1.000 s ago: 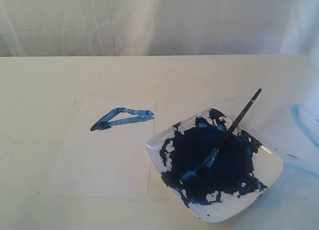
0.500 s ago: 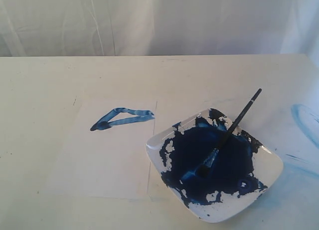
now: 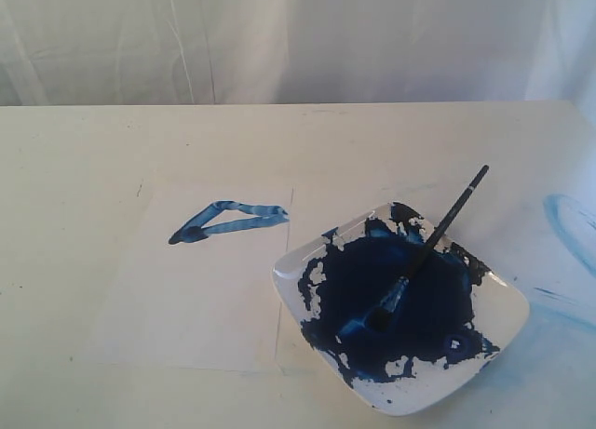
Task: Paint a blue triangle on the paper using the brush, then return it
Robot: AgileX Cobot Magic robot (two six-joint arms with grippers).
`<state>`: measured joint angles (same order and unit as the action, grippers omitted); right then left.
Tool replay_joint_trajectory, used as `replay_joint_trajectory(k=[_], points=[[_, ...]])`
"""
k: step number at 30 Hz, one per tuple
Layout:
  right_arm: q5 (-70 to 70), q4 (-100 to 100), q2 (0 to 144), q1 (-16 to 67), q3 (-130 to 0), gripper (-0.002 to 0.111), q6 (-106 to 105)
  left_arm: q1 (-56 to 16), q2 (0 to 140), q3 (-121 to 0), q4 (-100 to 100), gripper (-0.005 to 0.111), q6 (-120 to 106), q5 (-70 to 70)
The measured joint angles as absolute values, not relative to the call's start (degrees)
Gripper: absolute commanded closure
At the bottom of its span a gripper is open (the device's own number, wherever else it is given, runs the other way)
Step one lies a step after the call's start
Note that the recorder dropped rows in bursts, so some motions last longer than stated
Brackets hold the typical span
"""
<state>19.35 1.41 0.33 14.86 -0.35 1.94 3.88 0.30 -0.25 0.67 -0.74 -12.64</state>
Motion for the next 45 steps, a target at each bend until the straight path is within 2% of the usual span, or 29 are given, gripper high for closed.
replay_joint_trajectory(k=[12,34,45], points=[[19.4,1.4,0.3,14.9,-0.4,0.108,1.9,3.9,0.3,-0.3,2.0,0.107,9.7,-12.4],[19.4,1.4,0.3,14.9,-0.4,0.108,1.9,3.9,0.3,-0.3,2.2,0.107,10.3,-12.1],[19.4,1.4,0.3,14.9,-0.4,0.108,1.9,1.4,0.3,-0.3,2.2,0.107,10.3,-12.0]])
